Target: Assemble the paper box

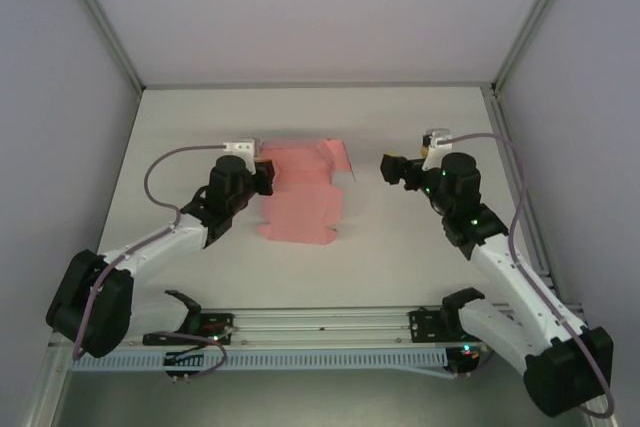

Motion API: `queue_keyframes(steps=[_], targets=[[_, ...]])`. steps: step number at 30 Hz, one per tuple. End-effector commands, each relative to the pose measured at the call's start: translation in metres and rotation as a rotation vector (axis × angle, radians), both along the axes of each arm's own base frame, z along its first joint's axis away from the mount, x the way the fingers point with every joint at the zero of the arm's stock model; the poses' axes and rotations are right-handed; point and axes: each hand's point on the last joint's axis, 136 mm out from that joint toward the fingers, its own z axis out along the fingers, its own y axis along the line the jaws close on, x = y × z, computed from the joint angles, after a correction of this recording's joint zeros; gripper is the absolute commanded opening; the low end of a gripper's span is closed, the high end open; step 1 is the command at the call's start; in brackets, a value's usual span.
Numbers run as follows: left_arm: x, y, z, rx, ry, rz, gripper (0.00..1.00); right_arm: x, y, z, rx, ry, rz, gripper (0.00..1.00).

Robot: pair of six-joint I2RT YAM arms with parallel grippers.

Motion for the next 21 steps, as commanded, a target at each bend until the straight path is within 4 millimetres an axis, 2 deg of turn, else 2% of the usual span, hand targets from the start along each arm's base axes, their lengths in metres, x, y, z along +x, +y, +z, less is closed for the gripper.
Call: queue_keyframes(steps=[1, 4, 6, 12, 13, 17, 21], targets=[[-0.004, -0.009, 0.011, -0.012, -0.034, -0.069, 0.0, 0.0, 0.04, 0.008, 0.052, 0.015, 0.241, 0.86], [-0.004, -0.01, 0.012, -0.013, -0.037, -0.076, 0.0, -0.002, 0.07, 0.007, 0.087, 0.043, 0.432, 0.75], [-0.004, -0.01, 0.011, -0.01, -0.035, -0.076, 0.0, -0.005, 0.087, 0.005, 0.116, 0.076, 0.526, 0.73], [0.0, -0.013, 0.008, -0.008, -0.027, -0.075, 0.0, -0.015, 0.124, -0.011, 0.064, 0.123, 0.666, 0.67], [0.001, -0.013, 0.008, -0.008, -0.025, -0.074, 0.0, -0.018, 0.13, -0.012, 0.056, 0.125, 0.69, 0.64], [0.002, -0.015, 0.005, -0.014, -0.015, -0.077, 0.0, -0.027, 0.146, -0.017, 0.03, 0.114, 0.736, 0.64], [0.002, -0.018, 0.006, -0.024, -0.012, -0.091, 0.0, -0.015, 0.151, -0.031, -0.008, 0.147, 0.657, 0.62]])
